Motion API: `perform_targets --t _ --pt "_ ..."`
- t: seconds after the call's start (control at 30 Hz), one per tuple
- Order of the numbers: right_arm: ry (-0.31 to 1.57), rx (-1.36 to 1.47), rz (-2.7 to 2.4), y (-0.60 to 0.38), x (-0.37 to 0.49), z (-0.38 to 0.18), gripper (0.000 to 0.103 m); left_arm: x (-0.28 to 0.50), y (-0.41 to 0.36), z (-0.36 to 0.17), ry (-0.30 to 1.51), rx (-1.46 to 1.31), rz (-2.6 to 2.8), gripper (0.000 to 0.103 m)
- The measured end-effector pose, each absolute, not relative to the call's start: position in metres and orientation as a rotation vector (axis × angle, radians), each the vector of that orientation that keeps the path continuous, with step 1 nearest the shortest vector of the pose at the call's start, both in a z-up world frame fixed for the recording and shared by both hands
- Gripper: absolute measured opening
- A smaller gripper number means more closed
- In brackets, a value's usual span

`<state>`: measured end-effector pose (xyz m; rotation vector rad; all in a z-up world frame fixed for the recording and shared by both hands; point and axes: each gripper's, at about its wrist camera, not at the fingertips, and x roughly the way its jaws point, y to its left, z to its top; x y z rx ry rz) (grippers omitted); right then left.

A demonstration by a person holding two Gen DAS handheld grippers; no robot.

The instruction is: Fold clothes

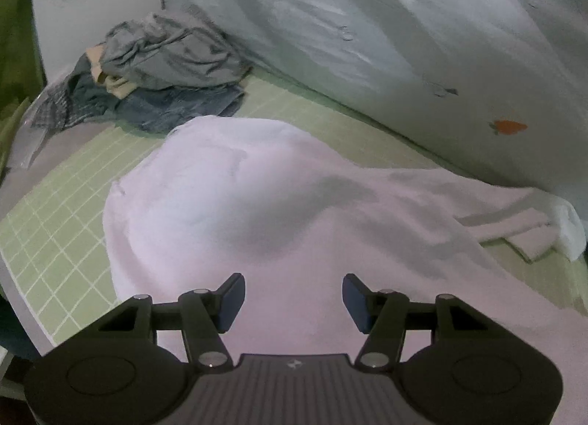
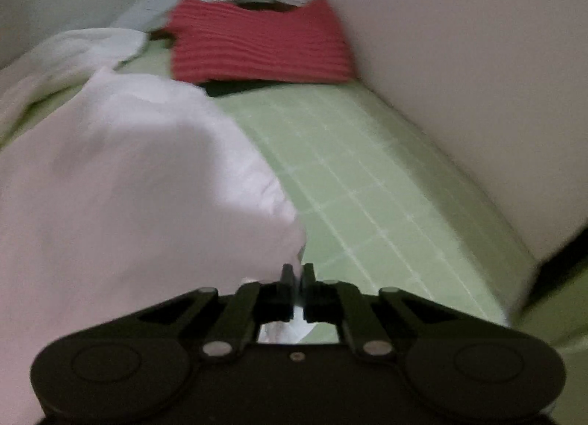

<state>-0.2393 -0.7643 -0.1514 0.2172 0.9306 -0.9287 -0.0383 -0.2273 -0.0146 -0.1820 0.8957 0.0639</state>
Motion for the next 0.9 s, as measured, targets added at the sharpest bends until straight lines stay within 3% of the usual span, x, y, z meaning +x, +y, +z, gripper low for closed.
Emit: perform_targets --t 0.07,0.1,0.13,0.23,0.4,0.6,0.9 --pt "0.92 0.216 -0.972 -0.756 -0.228 -0.144 0.039 -0.028 -0.215 -0.014 0.908 -0.18 0.048 0.064" --pt "0.902 0.227 -0.993 -0.749 -0.221 -0.138 0.059 -0.021 -0.207 -0.013 0.906 -0.174 0.041 0.066" --pt "0.867 0.248 -0.991 -0.741 -0.215 -0.13 0.068 -0.014 -0.199 -0.013 0.9 -0.168 0.043 0.069" --pt "0.788 0.296 -0.928 -0.712 -0.183 -0.11 0.08 0.011 -0.175 -0.012 0.884 -0.16 0.054 0.071" --pt "0.71 0.406 -0.787 -0.667 -0.108 -0.092 0.086 0.076 -0.14 -0.017 0.895 -0.213 0.087 0.071" --pt "0.644 0.536 -0.614 -0.633 0.002 -0.076 0.088 0.152 -0.141 -0.029 0.88 -0.197 0.042 0.08" --pt "0.702 0.655 -0.533 -0.628 0.172 -0.096 0.089 0.24 -0.168 -0.079 0.977 -0.154 0.042 0.081"
